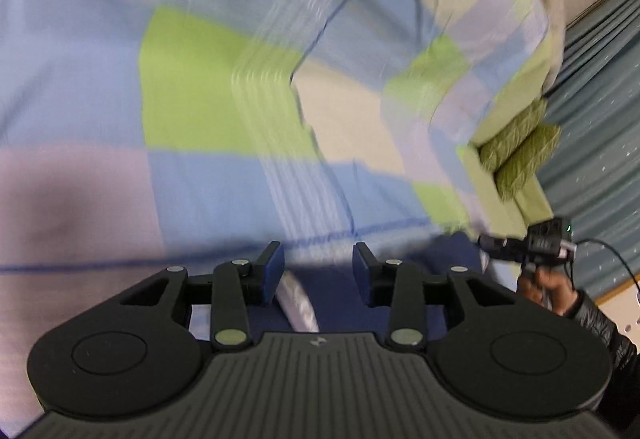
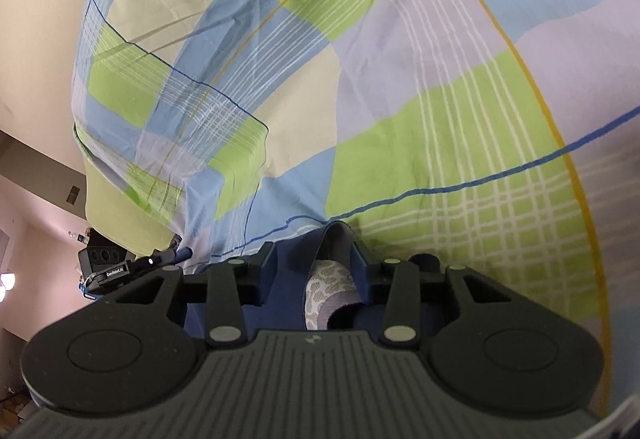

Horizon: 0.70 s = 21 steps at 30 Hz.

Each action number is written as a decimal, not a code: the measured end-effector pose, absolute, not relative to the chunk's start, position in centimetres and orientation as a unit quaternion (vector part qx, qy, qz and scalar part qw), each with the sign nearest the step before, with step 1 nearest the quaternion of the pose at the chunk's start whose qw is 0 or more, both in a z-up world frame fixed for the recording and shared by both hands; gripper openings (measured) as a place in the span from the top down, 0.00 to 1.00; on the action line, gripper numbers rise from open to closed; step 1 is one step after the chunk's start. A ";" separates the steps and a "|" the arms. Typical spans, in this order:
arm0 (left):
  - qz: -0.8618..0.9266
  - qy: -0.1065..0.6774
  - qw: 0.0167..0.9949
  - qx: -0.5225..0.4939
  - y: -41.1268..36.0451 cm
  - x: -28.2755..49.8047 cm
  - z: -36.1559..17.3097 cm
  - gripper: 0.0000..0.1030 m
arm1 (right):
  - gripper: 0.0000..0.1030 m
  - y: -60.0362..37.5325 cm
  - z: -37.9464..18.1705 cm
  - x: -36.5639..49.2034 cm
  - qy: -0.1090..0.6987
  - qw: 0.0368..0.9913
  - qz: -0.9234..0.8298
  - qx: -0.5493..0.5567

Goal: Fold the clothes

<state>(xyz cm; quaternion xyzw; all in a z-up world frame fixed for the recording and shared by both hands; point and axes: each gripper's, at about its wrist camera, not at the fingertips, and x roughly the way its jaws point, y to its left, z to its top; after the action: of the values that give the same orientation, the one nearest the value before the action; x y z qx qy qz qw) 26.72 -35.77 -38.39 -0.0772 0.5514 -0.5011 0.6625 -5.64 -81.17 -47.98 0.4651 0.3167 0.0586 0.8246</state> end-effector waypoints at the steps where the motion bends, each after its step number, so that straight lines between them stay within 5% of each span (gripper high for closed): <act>1: -0.498 0.561 0.657 -0.075 -35.9 26.7 -38.7 0.58 | 0.64 -81.2 -48.0 -5.7 0.317 0.824 0.059 0.465; 17: -0.501 0.576 0.630 -0.142 -36.2 26.5 -40.4 0.61 | 0.62 -81.5 -48.8 -5.5 0.306 0.811 0.070 0.493; 20: -0.495 0.573 0.635 -0.153 -35.7 26.5 -40.9 0.73 | 0.65 -81.9 -49.2 -5.3 0.298 0.798 0.072 0.519; 21: -0.491 0.572 0.639 -0.155 -35.5 26.5 -41.1 0.84 | 0.68 -82.0 -49.3 -5.1 0.296 0.795 0.073 0.524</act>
<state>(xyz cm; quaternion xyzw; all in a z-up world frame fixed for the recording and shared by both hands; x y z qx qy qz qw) 26.46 -35.47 -41.12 -0.1554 0.5715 -0.4905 0.6392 -5.07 -82.00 -49.29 0.5243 0.2957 0.0733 0.7952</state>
